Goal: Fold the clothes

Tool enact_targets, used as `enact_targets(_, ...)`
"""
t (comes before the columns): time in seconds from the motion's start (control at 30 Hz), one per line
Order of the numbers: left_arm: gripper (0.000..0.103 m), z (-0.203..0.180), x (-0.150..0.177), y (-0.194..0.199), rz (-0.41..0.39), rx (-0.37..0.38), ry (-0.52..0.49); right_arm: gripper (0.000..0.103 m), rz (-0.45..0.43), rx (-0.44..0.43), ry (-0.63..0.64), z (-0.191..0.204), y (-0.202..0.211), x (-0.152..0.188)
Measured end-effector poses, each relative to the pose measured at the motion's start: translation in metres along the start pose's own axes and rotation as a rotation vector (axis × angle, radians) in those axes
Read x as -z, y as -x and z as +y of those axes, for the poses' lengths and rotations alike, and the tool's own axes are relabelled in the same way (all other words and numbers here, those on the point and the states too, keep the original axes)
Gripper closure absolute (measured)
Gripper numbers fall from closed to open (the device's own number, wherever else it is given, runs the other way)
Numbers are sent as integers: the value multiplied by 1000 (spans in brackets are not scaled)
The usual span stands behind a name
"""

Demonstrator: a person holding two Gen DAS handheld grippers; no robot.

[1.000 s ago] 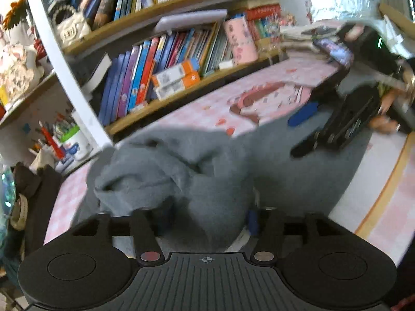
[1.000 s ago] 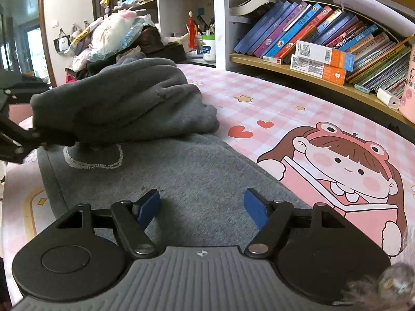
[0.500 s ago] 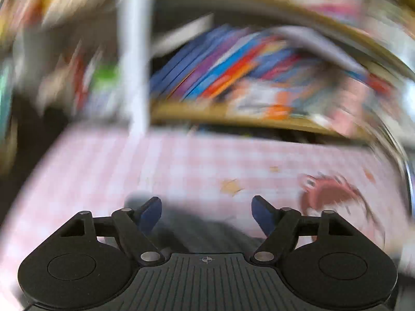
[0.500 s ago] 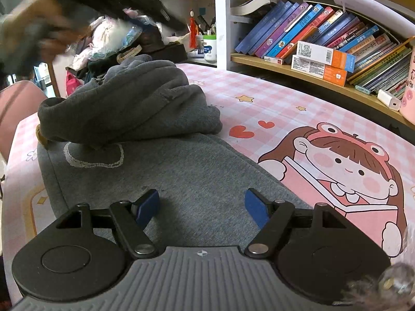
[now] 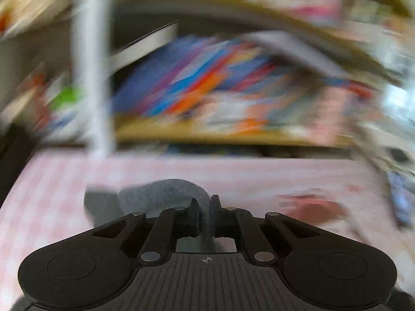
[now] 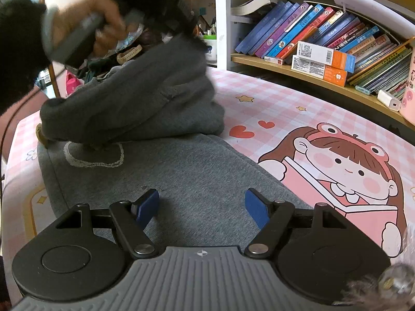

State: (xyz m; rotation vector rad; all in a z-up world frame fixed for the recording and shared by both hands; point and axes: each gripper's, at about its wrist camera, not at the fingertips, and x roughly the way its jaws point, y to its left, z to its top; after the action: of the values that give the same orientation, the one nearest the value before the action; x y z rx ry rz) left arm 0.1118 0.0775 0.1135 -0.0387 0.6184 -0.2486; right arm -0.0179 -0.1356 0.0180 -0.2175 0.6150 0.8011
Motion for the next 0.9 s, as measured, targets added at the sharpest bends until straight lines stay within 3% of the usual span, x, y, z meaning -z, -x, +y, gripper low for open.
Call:
enact_targets(0.1,96,-64,0,18,-34,199,-239,31,0,0,1,0,0,0)
enact_targets(0.17,81,-106,5,29,-45,328,-409,31,0,1,2,0,0,0)
enact_targets(0.2,75,-123,11,29,-32,340,-477,31,0,1,2,0,0,0)
enact_targets(0.27,44,-139,21,24,-5,296,-529,31,1,1,2,0,-1,0)
enact_targets(0.33,32,-136,24,23,6,264,-503,31,1,1,3,0,-1,0)
enact_targets(0.43,31,-108,25,31,4,212,-405,31,1,1,5,0,-1,-1)
enact_targets(0.7,29,-12,47,68,38,-73,-162,30,3,2,7,1,-1,-1)
enact_targets(0.83,29,17,67,85,74,-215,-133,30,3,1,8,1,-1,-1)
enact_targets(0.9,29,26,74,91,81,-252,-115,29,4,0,8,1,-1,-1)
